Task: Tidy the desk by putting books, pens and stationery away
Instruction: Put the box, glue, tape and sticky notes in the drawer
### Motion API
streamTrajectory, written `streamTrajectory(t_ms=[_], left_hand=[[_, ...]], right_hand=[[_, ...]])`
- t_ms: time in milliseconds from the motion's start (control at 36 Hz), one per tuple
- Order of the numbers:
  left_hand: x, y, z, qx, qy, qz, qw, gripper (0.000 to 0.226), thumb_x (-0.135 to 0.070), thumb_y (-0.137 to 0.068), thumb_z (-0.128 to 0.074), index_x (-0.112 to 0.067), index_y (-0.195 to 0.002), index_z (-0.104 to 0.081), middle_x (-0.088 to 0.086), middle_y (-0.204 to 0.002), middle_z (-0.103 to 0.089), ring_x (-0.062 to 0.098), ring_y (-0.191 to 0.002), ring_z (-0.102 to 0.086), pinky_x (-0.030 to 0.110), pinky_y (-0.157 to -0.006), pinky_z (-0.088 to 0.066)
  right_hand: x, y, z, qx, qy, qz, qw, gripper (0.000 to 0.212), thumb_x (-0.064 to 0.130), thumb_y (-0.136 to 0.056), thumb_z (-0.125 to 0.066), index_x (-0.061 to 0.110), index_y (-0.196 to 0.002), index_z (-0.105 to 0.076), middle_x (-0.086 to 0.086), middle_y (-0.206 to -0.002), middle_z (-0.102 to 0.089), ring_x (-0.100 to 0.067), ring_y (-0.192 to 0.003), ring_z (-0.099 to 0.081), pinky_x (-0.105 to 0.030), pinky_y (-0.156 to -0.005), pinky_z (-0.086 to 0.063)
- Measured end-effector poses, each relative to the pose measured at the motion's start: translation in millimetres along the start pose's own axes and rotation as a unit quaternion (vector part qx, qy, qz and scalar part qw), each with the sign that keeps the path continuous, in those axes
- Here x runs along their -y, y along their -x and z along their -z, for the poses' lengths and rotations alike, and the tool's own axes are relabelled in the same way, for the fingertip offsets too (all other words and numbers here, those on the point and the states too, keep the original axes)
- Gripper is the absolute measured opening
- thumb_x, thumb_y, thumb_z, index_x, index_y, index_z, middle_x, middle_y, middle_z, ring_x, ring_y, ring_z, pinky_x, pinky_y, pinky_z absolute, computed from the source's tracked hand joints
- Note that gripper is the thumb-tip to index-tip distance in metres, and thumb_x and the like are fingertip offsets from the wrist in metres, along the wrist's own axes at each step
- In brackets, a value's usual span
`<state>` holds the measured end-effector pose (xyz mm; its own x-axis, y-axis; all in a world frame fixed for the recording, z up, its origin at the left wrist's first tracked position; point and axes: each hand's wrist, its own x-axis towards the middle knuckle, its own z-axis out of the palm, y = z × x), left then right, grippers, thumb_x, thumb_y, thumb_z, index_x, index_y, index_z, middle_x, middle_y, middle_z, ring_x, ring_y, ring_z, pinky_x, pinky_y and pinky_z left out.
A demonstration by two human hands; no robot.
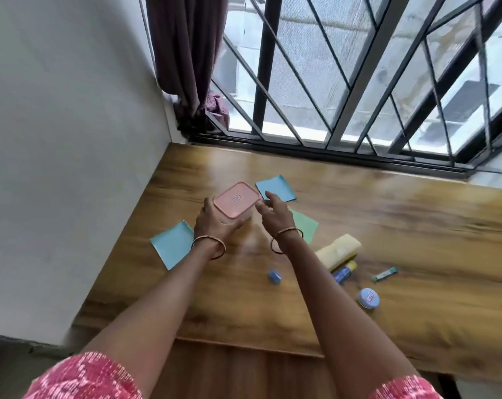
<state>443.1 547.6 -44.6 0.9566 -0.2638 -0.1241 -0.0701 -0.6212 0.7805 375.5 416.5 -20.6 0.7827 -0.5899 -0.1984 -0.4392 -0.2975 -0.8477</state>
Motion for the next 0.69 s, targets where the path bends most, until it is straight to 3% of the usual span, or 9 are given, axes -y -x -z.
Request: streamTrajectory(t_ms=[83,167,306,417,528,694], left_hand=[[1.4,-1.5,-2.8,-0.019,0.009,-0.006,1.0,0.093,-0.062,-0.052,-0.082,-0.017,-0.125,-0.046,0.01,-0.125,-0.062,0.032,-0.11,-0.06,0.036,-0.081,-0.049],[2.9,2.0,-0.2,-0.029,0.009,-0.015,0.999,0.091,-0.059,-0.051,-0.084,-0.018,-0.123,-0.048,0.008,-0.122,-0.064,0.031,-0.105,-0.062,0.038,-0.081,-0.052],[8.7,29.6,9.7,-0.01,0.039,-0.037,0.999,0.088,-0.051,-0.051,-0.088,-0.021,-0.123,-0.049,0.002,-0.122,-0.065,0.022,-0.105,-0.064,0.037,-0.083,-0.054],[18.1,72.8,21.7,0.028,0.079,-0.051,0.995,0.085,-0.044,-0.052,-0.091,-0.023,-0.124,-0.05,-0.002,-0.117,-0.066,0.014,-0.101,-0.063,0.026,-0.081,-0.051],[28.4,123.1,32.6,0.065,0.087,-0.082,0.991,0.086,-0.051,-0.048,-0.09,-0.03,-0.122,-0.051,-0.009,-0.116,-0.066,0.007,-0.101,-0.064,0.032,-0.084,-0.056],[41.9,195.0,39.5,0.143,0.081,-0.125,0.978,0.087,-0.061,-0.043,-0.087,-0.039,-0.119,-0.051,-0.019,-0.109,-0.067,-0.003,-0.097,-0.064,0.029,-0.08,-0.057]], right_hand=[[-2.0,-17.2,-9.2,0.004,0.002,0.003,1.0,0.041,0.031,-0.095,-0.055,0.01,-0.129,-0.057,-0.012,-0.125,-0.063,-0.026,-0.113,-0.06,-0.036,-0.098,-0.046],[-11.3,-26.5,-13.1,-0.036,-0.023,-0.001,0.999,0.039,0.04,-0.088,-0.058,0.009,-0.111,-0.067,-0.013,-0.105,-0.071,-0.027,-0.098,-0.067,-0.047,-0.088,-0.054],[-18.1,3.5,-2.6,-0.107,-0.073,0.008,0.992,0.019,0.03,-0.084,-0.069,0.015,-0.096,-0.068,-0.004,-0.088,-0.073,-0.021,-0.083,-0.071,-0.045,-0.082,-0.057],[-31.3,49.5,10.7,-0.091,-0.09,0.022,0.992,0.019,0.034,-0.08,-0.074,0.019,-0.091,-0.067,-0.001,-0.083,-0.073,-0.018,-0.079,-0.071,-0.045,-0.079,-0.059],[-48.3,116.7,25.0,-0.092,-0.117,0.034,0.988,0.02,0.041,-0.077,-0.076,0.026,-0.087,-0.066,-0.001,-0.084,-0.073,-0.018,-0.079,-0.071,-0.046,-0.076,-0.059],[-77.1,217.5,37.1,-0.142,-0.184,-0.006,0.973,0.018,0.031,-0.078,-0.079,0.017,-0.086,-0.071,-0.003,-0.078,-0.073,-0.023,-0.073,-0.07,-0.048,-0.074,-0.059]])
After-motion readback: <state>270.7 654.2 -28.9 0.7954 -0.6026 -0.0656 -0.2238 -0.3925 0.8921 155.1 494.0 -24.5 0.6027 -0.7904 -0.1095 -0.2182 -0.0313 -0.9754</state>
